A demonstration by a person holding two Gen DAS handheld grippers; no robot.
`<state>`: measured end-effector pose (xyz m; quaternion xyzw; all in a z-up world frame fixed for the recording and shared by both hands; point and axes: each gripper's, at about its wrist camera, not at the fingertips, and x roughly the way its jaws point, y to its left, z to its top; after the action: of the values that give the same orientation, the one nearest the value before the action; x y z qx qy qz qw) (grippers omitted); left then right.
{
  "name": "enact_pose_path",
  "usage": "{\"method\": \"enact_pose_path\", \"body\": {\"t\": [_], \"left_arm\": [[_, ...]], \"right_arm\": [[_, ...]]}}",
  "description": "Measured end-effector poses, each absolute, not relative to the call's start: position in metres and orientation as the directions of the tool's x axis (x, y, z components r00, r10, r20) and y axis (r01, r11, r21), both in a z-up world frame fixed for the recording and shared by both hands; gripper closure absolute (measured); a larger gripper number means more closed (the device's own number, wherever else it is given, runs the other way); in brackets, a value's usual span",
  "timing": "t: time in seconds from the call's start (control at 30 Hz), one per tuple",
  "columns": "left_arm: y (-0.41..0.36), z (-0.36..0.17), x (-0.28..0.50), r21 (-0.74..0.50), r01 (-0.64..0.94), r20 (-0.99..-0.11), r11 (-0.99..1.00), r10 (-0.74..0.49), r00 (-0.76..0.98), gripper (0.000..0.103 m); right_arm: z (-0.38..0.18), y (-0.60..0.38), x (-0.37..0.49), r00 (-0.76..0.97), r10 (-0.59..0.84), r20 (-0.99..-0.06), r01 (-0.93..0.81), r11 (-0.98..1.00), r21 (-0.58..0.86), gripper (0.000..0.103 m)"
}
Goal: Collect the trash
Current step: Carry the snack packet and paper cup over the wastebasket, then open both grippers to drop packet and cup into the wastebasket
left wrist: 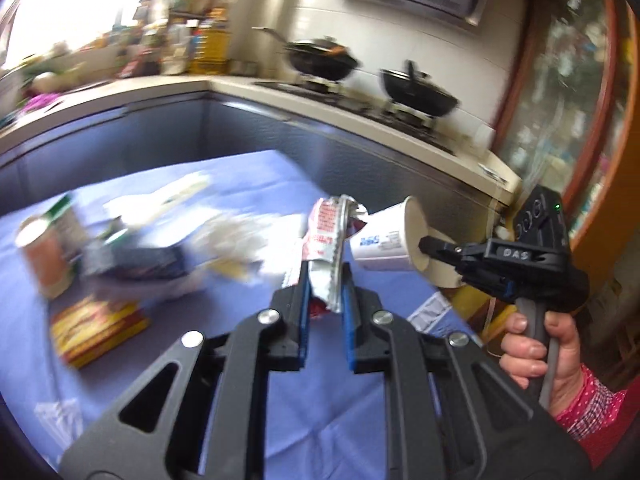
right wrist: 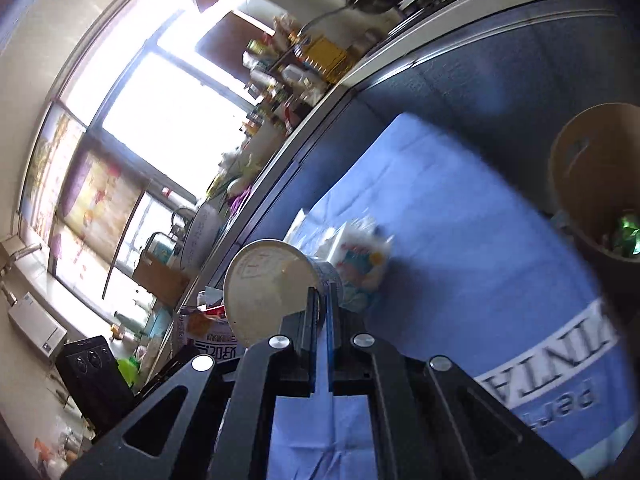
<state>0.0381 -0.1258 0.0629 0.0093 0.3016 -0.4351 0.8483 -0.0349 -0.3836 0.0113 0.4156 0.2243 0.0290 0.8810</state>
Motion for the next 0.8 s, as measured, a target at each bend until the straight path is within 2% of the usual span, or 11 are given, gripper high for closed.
{"method": "enact_pose_path", "body": {"t": [0.1, 0.23, 0.43, 0.53, 0.6, 0.63, 0.67, 0.73, 0.8], "left_arm": [[-0.202, 0.065, 0.043, -0.242, 0.813, -0.540, 0.529, -0.770, 0.340, 0.090], [-0.303, 0.056, 0.051, -0.286, 0.868, -0.585, 0.405, -0.791, 0.176, 0.090], [-0.415, 0.017, 0.071, -0.309, 0.870, -0.680, 0.384, -0.729, 0.080, 0.090], [-0.451, -0.008, 0.076, -0.304, 0.860, -0.734, 0.410, -0.676, 0.063, 0.083], [-0.465, -0.022, 0.077, -0.283, 0.855, -0.775, 0.435, -0.629, 0.064, 0.071], [-0.470, -0.028, 0.077, -0.264, 0.852, -0.792, 0.452, -0.606, 0.076, 0.058], [-0.474, -0.032, 0.077, -0.251, 0.850, -0.799, 0.462, -0.595, 0.088, 0.052], [-0.478, -0.036, 0.076, -0.241, 0.848, -0.804, 0.471, -0.587, 0.097, 0.051], [-0.474, -0.036, 0.078, -0.253, 0.840, -0.806, 0.480, -0.585, 0.091, 0.051]], "right_arm": [[-0.003, -0.438, -0.067, 0.920, 0.090, -0.383, 0.245, 0.630, 0.737, 0.099], [-0.026, -0.499, -0.098, 0.891, -0.104, -0.442, 0.408, 0.611, 0.679, 0.099], [-0.063, -0.547, -0.104, 0.829, -0.214, -0.517, 0.532, 0.588, 0.609, 0.099], [-0.080, -0.558, -0.095, 0.808, -0.219, -0.547, 0.557, 0.587, 0.588, 0.098], [-0.088, -0.559, -0.090, 0.796, -0.203, -0.570, 0.564, 0.591, 0.577, 0.097], [-0.092, -0.560, -0.087, 0.791, -0.201, -0.578, 0.568, 0.591, 0.572, 0.096], [-0.095, -0.561, -0.084, 0.789, -0.200, -0.581, 0.571, 0.590, 0.571, 0.095], [-0.098, -0.559, -0.082, 0.789, -0.209, -0.577, 0.573, 0.589, 0.570, 0.092], [-0.098, -0.556, -0.083, 0.790, -0.223, -0.571, 0.575, 0.594, 0.563, 0.078]]}}
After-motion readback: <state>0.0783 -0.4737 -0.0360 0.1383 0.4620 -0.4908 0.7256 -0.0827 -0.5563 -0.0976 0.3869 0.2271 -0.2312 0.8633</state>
